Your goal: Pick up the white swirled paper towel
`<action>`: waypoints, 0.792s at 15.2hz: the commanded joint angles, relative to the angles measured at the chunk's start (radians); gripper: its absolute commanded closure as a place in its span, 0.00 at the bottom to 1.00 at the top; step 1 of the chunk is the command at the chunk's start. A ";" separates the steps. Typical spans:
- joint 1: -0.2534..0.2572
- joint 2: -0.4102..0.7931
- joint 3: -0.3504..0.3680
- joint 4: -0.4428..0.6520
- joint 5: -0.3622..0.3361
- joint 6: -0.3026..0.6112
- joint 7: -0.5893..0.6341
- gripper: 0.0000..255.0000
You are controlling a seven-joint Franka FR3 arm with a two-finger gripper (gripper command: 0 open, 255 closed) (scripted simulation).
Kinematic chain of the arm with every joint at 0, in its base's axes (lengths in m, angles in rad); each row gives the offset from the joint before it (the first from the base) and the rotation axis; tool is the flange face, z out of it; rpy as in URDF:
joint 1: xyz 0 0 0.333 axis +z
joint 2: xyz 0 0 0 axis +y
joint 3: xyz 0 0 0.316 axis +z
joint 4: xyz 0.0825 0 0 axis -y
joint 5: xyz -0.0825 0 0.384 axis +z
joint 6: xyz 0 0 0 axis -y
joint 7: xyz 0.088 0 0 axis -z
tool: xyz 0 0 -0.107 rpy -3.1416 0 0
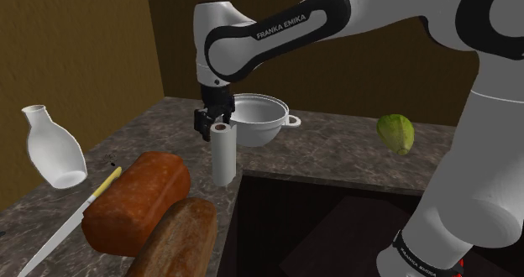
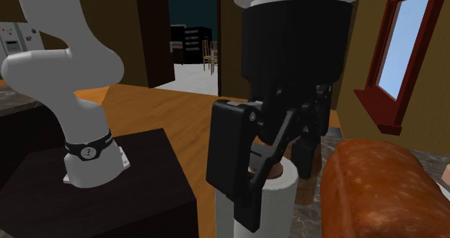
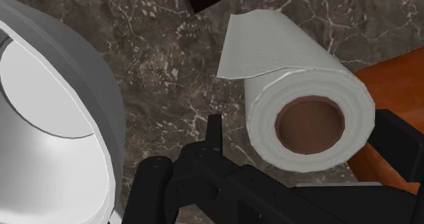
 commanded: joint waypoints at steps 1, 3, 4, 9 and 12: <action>0.000 0.006 -0.001 -0.006 -0.003 0.012 0.002 0.00; 0.000 0.004 0.000 -0.008 -0.002 0.012 0.002 1.00; 0.000 0.004 -0.001 -0.009 -0.002 0.013 0.001 1.00; 0.001 0.004 0.000 -0.007 -0.002 0.011 0.002 1.00; 0.000 0.002 0.000 0.003 -0.001 -0.001 0.000 1.00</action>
